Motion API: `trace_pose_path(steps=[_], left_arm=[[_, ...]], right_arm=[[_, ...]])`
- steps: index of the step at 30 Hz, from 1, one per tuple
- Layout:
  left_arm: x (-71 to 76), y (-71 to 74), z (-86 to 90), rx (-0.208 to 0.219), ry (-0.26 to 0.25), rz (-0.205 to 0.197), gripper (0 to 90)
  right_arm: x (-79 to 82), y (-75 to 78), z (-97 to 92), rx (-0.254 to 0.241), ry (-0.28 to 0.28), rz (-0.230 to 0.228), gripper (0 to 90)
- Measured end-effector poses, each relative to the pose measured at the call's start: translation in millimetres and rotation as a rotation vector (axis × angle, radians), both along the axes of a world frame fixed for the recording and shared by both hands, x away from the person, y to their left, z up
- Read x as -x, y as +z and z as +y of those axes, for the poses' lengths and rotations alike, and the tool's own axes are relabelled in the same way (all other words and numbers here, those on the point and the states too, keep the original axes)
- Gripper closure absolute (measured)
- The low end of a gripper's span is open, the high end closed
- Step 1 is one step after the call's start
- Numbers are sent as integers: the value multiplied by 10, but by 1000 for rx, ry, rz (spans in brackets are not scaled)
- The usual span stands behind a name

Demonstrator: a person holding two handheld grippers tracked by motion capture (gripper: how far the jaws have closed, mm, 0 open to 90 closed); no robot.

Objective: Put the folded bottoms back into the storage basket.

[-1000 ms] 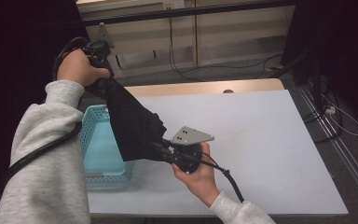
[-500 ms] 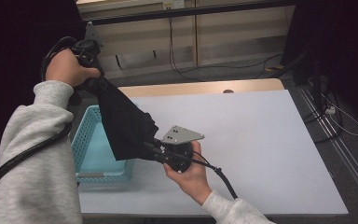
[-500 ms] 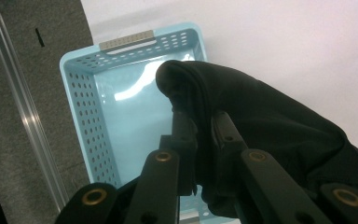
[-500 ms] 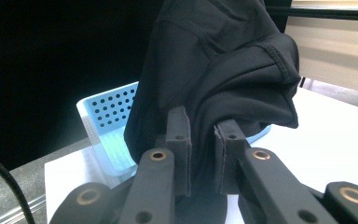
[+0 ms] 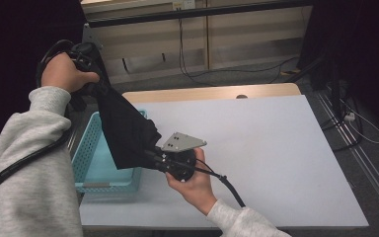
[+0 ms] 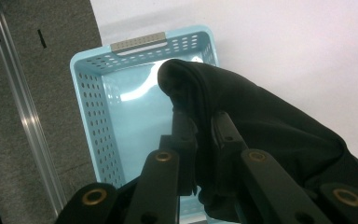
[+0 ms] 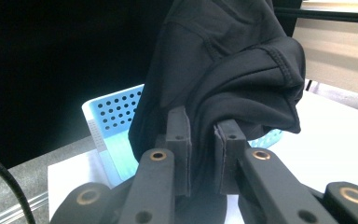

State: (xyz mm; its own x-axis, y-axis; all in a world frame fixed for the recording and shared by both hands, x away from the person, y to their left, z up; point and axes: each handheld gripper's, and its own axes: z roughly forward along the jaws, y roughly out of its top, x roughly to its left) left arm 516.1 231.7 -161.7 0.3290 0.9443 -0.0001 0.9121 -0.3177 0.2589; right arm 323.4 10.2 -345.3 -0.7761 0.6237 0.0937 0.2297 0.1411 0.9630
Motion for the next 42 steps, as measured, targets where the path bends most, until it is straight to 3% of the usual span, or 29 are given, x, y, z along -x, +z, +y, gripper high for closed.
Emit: trace_pose_path(steps=[42], left_arm=[[-88, -223, 470, -16, 69, 4, 824]], right_arm=[[-131, -80, 418, 1, 51, 19, 793]])
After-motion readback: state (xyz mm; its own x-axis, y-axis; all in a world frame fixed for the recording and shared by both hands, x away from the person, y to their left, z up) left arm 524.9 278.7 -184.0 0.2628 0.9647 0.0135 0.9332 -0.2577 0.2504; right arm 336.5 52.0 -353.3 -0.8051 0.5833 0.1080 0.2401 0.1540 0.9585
